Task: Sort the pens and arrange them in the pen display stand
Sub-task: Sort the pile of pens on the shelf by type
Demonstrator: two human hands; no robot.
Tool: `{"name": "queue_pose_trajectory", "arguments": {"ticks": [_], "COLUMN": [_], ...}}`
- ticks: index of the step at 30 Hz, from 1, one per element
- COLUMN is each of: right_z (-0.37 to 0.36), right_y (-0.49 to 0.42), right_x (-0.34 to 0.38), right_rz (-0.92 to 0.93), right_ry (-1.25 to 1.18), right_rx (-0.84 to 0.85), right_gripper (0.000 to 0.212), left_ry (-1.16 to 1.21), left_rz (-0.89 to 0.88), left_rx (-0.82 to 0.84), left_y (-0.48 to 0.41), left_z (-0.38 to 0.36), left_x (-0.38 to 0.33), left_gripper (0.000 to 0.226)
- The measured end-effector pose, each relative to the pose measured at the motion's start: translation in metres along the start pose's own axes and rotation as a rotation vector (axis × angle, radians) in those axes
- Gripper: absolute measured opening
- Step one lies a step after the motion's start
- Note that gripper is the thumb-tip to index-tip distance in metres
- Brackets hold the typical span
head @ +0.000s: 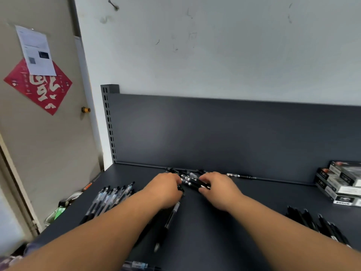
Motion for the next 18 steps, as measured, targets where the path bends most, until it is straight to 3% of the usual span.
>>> {"name": "queue_pose_trajectory", "arguments": {"ticks": [7,18], "right_z": [-0.007,-0.014], "right_y": [-0.001,-0.015], "right_x": [0.001,0.008], "right_rz": [0.097,0.071], "right_ry": [0.028,0.138], "right_rx": [-0.047,0.009], "right_gripper": [0.041,0.038], "left_ry": [-0.095,-0.209], "left_rz": [-0.016,0.04], "left_rx": [0.07,0.137], "left_y": [-0.001,0.005], "left_z": [-0.012,-0.006], "left_x": [-0.006,0.008], "left_gripper": [0.035,0.026]}}
Point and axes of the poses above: each hand's wrist, its own y-axis away from the middle knuckle, its own z-axis out of the back of the hand, x = y × z, the point moved 2 cm from there along -y, towards the middle knuckle, and after that the axes turned 6 degrees about y, right-handed, at the moved point
